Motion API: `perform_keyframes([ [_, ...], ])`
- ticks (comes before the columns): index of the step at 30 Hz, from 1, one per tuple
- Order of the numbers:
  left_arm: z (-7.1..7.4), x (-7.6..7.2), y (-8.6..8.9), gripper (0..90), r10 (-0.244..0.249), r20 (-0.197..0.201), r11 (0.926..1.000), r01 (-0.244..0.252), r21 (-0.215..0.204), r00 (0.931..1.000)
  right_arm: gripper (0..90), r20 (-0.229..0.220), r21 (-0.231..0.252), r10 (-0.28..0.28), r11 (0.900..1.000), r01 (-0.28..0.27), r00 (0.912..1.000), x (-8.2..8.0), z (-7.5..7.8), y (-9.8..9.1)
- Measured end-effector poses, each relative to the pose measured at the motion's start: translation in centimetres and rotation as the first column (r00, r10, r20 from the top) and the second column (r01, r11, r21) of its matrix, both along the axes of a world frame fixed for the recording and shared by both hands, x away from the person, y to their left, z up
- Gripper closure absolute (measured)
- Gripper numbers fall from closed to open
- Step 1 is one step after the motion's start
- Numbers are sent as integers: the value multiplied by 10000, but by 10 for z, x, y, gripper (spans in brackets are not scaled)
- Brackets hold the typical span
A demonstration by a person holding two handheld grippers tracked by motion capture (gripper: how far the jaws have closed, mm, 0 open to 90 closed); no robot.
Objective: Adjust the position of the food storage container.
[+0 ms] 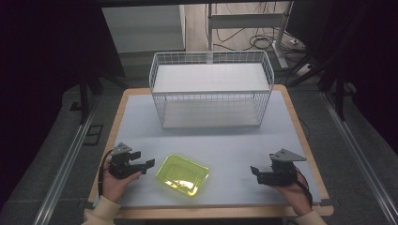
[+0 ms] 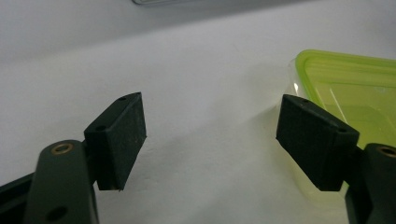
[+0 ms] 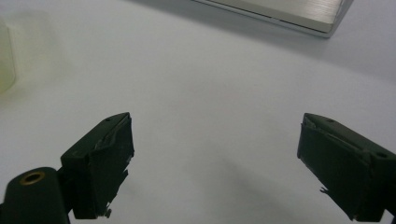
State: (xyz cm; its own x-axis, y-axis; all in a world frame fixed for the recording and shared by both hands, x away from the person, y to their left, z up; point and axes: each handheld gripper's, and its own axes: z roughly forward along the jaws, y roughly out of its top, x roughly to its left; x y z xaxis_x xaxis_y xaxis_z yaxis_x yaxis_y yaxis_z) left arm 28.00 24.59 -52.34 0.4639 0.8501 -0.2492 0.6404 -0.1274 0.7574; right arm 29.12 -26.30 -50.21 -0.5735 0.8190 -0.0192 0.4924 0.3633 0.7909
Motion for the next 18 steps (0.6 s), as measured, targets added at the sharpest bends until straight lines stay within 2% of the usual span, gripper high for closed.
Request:
perform_keyframes([
  [3,-1,1,-1,233,3,-4,10000,-3,-15,10000,123,-27,75,54,10000,-54,10000,-1,0,-2],
  [7,-2,1,-1,233,-32,-78,10000,32,-18,10000,154,23,-93,212,9997,-211,9998,-3,-1,-3],
  [13,0,-4,-2,233,-7,34,10000,7,59,10000,210,-79,220,427,9989,-426,9991,-2,4,1],
  [16,4,-8,-1,233,154,55,9996,-153,-218,9999,230,-11,254,371,9990,-371,9993,-5,8,-1],
  [18,5,-11,-1,233,297,97,9993,-294,-240,9995,246,-68,306,324,9990,-321,9995,-6,8,-3],
])
